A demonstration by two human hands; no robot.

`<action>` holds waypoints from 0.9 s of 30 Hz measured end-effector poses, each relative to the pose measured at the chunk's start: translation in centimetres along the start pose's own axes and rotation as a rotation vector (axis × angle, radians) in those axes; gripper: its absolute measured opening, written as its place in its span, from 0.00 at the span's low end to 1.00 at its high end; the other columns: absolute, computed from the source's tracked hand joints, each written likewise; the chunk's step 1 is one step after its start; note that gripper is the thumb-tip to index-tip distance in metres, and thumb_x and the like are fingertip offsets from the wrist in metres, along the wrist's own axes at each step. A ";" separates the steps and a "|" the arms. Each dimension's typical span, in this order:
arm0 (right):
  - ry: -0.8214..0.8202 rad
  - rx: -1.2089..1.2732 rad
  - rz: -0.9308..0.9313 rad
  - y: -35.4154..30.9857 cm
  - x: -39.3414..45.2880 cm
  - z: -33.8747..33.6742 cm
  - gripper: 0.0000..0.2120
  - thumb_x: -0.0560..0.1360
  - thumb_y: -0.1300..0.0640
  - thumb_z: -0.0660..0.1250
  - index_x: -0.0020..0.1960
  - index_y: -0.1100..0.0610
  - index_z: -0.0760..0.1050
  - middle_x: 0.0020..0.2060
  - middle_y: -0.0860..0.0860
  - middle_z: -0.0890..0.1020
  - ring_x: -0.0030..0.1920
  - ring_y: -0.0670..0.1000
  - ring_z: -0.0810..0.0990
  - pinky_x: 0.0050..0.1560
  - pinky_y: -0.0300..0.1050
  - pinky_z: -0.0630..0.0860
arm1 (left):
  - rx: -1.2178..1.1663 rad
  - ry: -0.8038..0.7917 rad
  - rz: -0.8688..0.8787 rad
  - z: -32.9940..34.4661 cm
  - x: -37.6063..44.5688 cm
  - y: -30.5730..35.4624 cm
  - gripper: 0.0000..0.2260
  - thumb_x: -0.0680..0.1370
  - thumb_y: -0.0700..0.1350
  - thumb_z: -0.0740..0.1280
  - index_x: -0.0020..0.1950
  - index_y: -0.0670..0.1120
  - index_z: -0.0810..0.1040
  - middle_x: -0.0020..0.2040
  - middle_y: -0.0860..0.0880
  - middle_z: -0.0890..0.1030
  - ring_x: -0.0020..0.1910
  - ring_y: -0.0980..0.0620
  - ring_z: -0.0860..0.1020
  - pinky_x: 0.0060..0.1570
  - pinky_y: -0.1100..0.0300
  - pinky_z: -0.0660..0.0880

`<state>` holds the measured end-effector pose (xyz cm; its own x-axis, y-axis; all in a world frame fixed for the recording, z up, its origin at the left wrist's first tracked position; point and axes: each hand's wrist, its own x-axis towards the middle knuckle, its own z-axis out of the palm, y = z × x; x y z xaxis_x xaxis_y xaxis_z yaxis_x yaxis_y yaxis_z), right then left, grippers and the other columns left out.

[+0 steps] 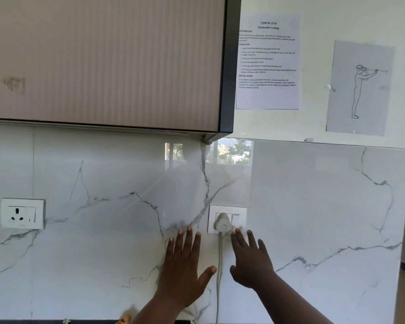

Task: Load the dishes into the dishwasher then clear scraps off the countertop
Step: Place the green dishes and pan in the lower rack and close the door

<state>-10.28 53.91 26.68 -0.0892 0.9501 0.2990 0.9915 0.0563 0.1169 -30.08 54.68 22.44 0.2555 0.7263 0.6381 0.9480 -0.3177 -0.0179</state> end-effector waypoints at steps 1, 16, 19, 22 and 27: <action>0.005 -0.004 -0.010 -0.2 -0.8 -0.3 0.39 0.78 0.49 0.58 0.79 0.57 0.38 0.78 0.51 0.40 0.77 0.59 0.39 0.75 0.58 0.43 | -0.008 -0.002 0.001 -0.5 -0.2 0.3 0.38 0.77 0.69 0.47 0.74 0.43 0.67 0.76 0.41 0.63 0.74 0.42 0.60 0.70 0.45 0.50; -0.056 -0.017 0.008 -0.9 -16.8 -2.5 0.39 0.79 0.48 0.59 0.79 0.56 0.38 0.78 0.51 0.39 0.77 0.58 0.38 0.75 0.57 0.43 | -0.116 0.046 0.121 -4.9 -9.3 7.2 0.37 0.77 0.69 0.47 0.76 0.45 0.59 0.77 0.44 0.53 0.75 0.43 0.53 0.68 0.44 0.54; -0.106 -0.009 0.006 -0.8 -20.0 -1.7 0.39 0.79 0.48 0.59 0.79 0.56 0.38 0.78 0.52 0.40 0.77 0.58 0.39 0.75 0.57 0.43 | -0.103 0.024 0.115 -5.6 -12.4 8.7 0.38 0.77 0.70 0.47 0.78 0.46 0.54 0.77 0.43 0.58 0.75 0.42 0.58 0.67 0.44 0.55; -0.156 0.019 -0.012 -1.0 -24.4 -0.8 0.39 0.79 0.47 0.59 0.79 0.56 0.39 0.78 0.52 0.40 0.78 0.58 0.39 0.75 0.57 0.44 | -0.052 -0.089 0.091 -6.5 -17.0 10.2 0.37 0.77 0.70 0.46 0.75 0.44 0.62 0.74 0.41 0.66 0.72 0.39 0.65 0.66 0.45 0.56; -0.265 0.132 -0.055 -0.6 -33.4 1.6 0.39 0.79 0.42 0.56 0.79 0.55 0.38 0.78 0.52 0.39 0.77 0.56 0.38 0.75 0.56 0.43 | -0.085 -0.224 0.053 -7.3 -26.1 14.6 0.36 0.78 0.68 0.46 0.74 0.43 0.63 0.73 0.40 0.67 0.73 0.39 0.63 0.67 0.45 0.54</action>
<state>-7.77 22.65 15.09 -0.1326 0.9905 0.0356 0.9911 0.1328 -0.0028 -24.30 26.57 11.15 0.3492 0.8213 0.4511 0.9152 -0.4022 0.0238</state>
